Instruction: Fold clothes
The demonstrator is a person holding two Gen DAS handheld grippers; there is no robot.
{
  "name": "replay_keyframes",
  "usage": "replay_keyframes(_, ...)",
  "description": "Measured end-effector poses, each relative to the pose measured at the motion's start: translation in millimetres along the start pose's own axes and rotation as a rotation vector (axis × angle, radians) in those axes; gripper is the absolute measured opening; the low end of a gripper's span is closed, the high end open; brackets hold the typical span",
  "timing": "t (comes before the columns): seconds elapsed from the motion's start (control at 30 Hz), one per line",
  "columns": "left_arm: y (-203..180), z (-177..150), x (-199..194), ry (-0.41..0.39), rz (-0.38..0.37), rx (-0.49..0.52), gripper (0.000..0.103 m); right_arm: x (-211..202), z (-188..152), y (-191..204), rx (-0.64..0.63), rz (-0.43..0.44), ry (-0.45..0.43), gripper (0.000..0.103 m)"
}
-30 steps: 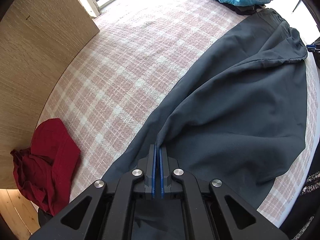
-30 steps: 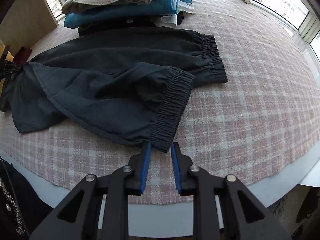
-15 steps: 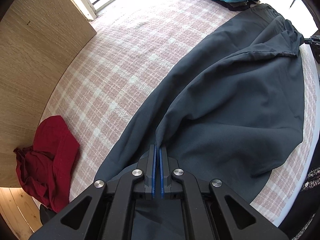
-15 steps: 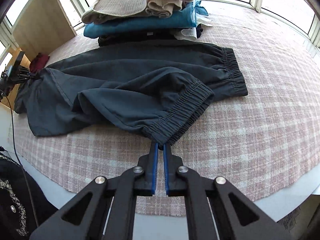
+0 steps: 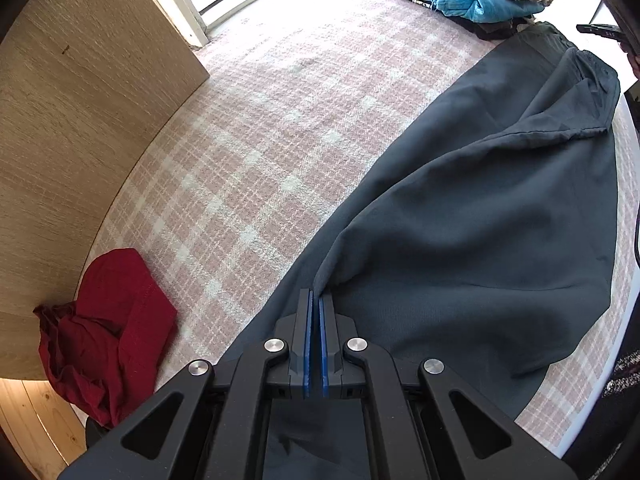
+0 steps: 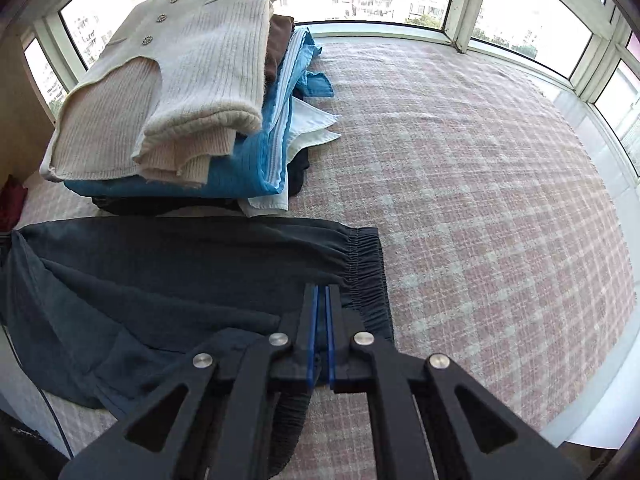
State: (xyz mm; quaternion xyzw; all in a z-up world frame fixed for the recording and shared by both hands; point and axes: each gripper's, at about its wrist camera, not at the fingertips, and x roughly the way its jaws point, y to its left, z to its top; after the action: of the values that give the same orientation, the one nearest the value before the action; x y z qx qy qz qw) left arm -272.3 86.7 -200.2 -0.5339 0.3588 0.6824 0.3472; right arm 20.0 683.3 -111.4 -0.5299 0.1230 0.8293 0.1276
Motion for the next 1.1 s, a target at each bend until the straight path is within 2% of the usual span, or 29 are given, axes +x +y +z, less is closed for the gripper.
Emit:
replay_keyframes(0.07,-1,-4,-1,-0.001,-0.011,-0.009,0.002,-13,-30,2,0.081,0.021,0.05,0.03)
replay_keyframes(0.1,-2,-6,-1,-0.004,-0.008,-0.01,0.002,-19,-46,3,0.123,0.031,0.078,0.036)
replay_keyframes(0.13,-2,-6,-1,-0.007,-0.009,-0.012,0.002,-25,-61,5,0.165,0.04,0.105,0.039)
replay_keyframes(0.23,-4,-9,-2,-0.016,-0.015,-0.009,0.002,-25,-113,18,0.315,0.072,0.114,0.039)
replay_keyframes(0.27,-5,-10,-2,-0.018,-0.018,-0.009,0.002,-24,-124,28,0.306,0.055,0.094,0.039)
replay_keyframes(0.37,-5,-13,-3,-0.023,-0.023,-0.011,0.002,-17,-140,82,0.026,0.004,0.05,0.039)
replay_keyframes(0.43,-6,-15,-4,-0.025,-0.023,-0.005,0.002,-8,-147,116,-0.152,-0.017,0.067,0.039)
replay_keyframes(0.53,-6,-17,-6,-0.029,-0.028,-0.005,0.002,6,-150,145,-0.326,-0.047,0.088,0.039)
replay_keyframes(0.6,-7,-18,-7,-0.028,-0.03,-0.006,0.002,10,-149,154,-0.398,-0.079,0.082,0.039)
replay_keyframes(0.73,-10,-18,-11,-0.032,-0.031,-0.003,0.002,21,-148,159,-0.495,-0.086,0.092,0.039)
replay_keyframes(0.77,-10,-18,-12,-0.035,-0.032,-0.005,0.002,27,-148,158,-0.519,-0.115,0.102,0.039)
replay_keyframes(0.8,-10,-19,-13,-0.038,-0.035,-0.007,0.002,32,-147,156,-0.519,-0.116,0.116,0.037)
replay_keyframes(0.83,-11,-20,-14,-0.04,-0.039,-0.01,0.002,35,-144,152,-0.511,-0.107,0.131,0.022)
replay_keyframes(0.87,-11,-21,-16,-0.043,-0.043,-0.012,0.002,32,-139,149,-0.491,-0.096,0.124,0.002)
replay_keyframes(0.97,-12,-25,-21,-0.055,-0.051,-0.017,0.002,17,-122,137,-0.418,-0.06,0.085,0.002)
replay_keyframes(1.1,-10,-28,-31,-0.083,-0.048,-0.037,0.002,-18,-85,118,-0.337,-0.108,-0.026,0.001)
